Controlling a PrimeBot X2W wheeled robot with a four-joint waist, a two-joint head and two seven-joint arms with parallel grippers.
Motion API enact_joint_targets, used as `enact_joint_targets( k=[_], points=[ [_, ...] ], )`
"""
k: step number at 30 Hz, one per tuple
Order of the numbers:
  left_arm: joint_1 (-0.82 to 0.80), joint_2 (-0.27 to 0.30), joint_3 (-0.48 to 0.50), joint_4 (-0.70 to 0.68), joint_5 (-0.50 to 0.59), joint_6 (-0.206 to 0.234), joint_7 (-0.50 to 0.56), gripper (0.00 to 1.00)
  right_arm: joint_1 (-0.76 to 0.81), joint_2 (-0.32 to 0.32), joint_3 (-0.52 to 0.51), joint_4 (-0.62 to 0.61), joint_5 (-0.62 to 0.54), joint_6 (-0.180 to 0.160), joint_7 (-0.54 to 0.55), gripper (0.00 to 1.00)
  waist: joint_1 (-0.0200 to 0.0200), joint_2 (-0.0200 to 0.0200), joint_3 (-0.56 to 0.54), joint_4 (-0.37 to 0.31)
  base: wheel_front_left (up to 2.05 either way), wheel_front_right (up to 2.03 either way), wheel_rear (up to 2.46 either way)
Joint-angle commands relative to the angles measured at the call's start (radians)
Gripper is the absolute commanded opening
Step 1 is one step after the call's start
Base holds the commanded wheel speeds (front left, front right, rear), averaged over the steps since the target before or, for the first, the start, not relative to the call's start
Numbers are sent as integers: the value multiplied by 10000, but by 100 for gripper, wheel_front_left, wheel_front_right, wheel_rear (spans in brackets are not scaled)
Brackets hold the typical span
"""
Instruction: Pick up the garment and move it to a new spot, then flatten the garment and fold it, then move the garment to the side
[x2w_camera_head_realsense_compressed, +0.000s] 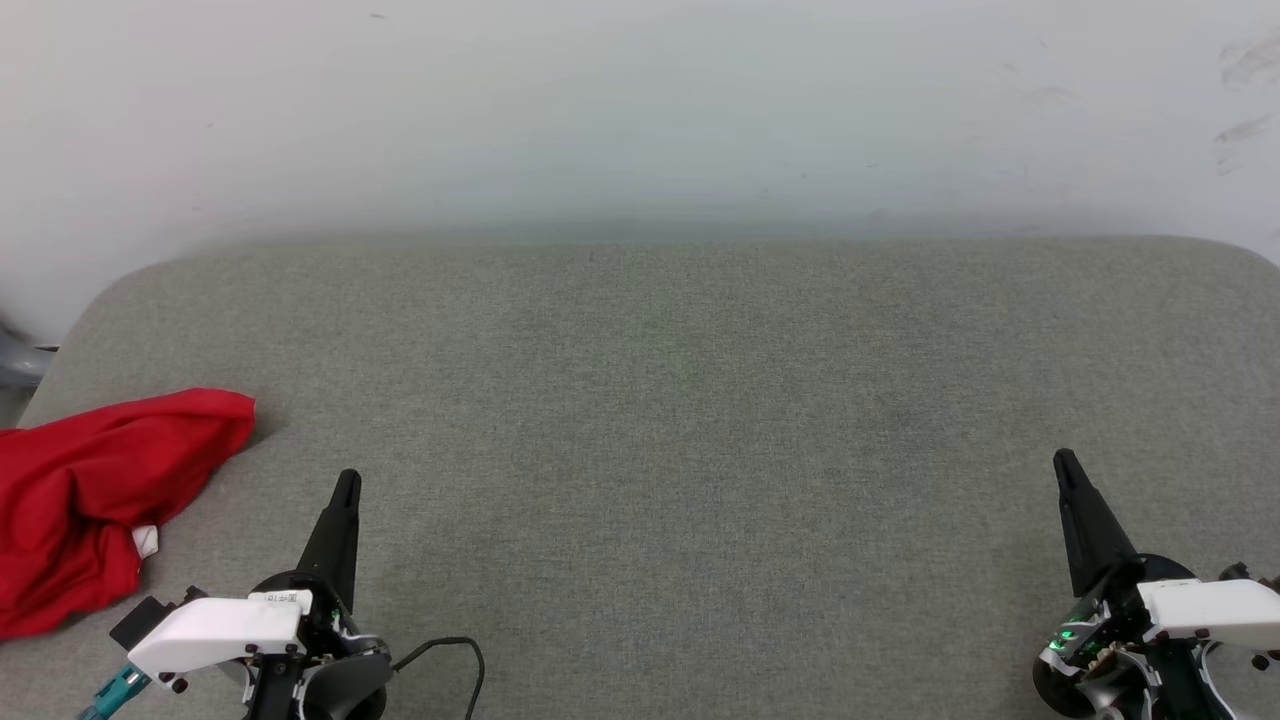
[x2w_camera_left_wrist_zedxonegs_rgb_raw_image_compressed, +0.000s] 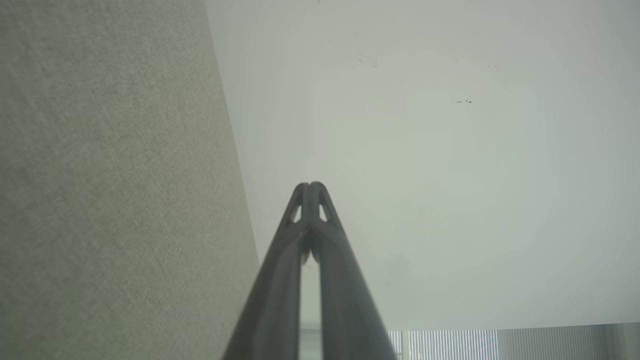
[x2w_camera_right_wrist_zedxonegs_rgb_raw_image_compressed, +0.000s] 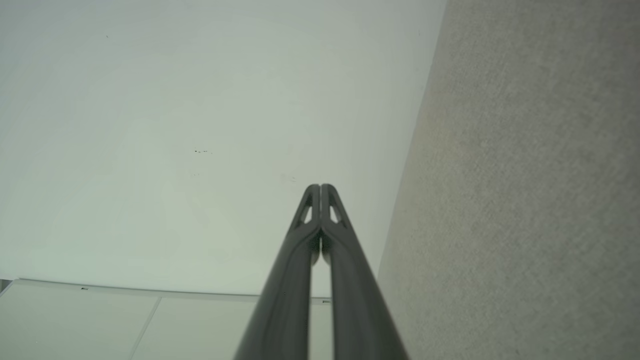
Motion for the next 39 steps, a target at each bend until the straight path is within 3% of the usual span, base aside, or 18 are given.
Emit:
enact_joint_targets(
  k=[1,39],
  points=[
    [-56,-20,27,-15,4,-44,19,0,-131,30,8,6,-50,-4,-11,0,0,0,0,0,0,0,0],
    [-57,-20,27,-15,4,-44,19,0,-130,30,8,6,-51,-4,-11,0,0,0,0,0,0,0,0]
  ],
)
